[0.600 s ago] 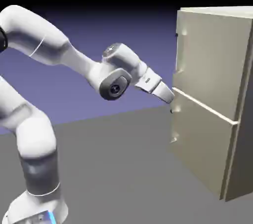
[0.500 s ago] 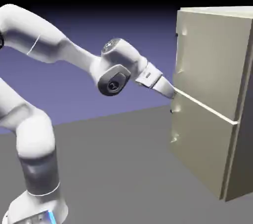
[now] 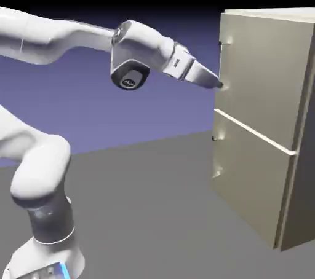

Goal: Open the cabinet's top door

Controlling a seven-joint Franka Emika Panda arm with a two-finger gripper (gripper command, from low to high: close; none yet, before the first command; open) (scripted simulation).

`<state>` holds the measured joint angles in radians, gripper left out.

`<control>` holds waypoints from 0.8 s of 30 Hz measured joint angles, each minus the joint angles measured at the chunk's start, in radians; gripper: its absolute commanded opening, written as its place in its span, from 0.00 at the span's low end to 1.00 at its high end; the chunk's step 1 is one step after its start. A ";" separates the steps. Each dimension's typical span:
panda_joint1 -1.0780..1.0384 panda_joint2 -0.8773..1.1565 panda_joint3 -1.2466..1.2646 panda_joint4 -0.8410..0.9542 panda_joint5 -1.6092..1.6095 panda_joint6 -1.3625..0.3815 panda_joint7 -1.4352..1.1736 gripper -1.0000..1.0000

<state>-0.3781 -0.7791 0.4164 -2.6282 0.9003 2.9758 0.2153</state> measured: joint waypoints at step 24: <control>-0.452 -0.242 0.483 0.211 1.044 -0.071 -0.610 0.50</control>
<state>-0.8305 -1.0215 0.8992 -2.4173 1.9442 2.9047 -0.3944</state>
